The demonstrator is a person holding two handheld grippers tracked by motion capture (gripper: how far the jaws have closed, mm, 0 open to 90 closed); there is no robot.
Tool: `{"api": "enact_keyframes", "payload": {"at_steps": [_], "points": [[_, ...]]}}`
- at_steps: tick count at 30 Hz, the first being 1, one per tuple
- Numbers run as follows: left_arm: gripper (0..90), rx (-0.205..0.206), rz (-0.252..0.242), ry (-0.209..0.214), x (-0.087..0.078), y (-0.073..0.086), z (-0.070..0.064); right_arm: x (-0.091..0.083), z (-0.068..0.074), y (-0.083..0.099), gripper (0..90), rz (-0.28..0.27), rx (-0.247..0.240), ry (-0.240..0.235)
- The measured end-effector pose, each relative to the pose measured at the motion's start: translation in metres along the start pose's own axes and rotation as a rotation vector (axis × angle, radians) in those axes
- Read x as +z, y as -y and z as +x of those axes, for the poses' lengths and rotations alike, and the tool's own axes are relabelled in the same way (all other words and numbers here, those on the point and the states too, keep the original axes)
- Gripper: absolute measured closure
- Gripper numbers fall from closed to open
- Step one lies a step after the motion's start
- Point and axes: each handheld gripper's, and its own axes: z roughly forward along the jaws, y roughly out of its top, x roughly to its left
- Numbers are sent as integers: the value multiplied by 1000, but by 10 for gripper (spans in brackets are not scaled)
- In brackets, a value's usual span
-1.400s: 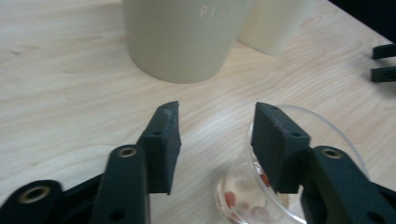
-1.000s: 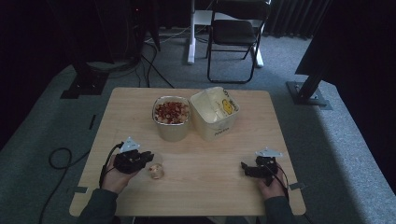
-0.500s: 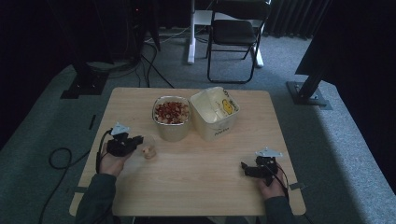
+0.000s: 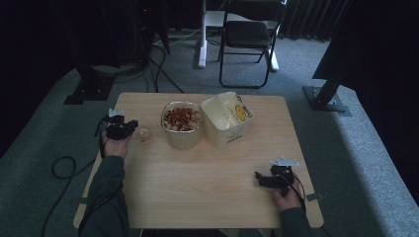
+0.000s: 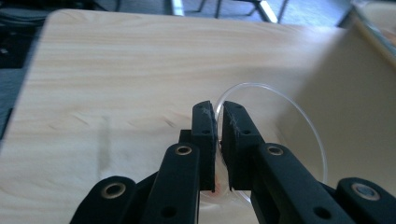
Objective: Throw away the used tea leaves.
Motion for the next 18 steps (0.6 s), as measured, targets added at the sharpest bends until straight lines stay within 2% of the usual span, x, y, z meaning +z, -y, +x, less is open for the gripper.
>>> {"api": "enact_keyframes", "payload": {"at_steps": [3, 7, 10, 12, 13, 18], "points": [[841, -20, 6, -15, 6, -6, 6, 0, 0, 0, 126, 0, 0, 0], [804, -31, -16, 1, 4, -8, 8, 0, 0, 0, 126, 0, 0, 0], [630, -26, -53, 22, -4, -12, 7, 0, 0, 0, 126, 0, 0, 0], [597, -26, -53, 22, -4, -12, 7, 0, 0, 0, 126, 0, 0, 0], [528, -11, -93, 41, -15, -16, 4, 0, 0, 0, 126, 0, 0, 0], [367, 31, -131, 51, -28, -9, -3, 0, 0, 0, 126, 0, 0, 0]]}}
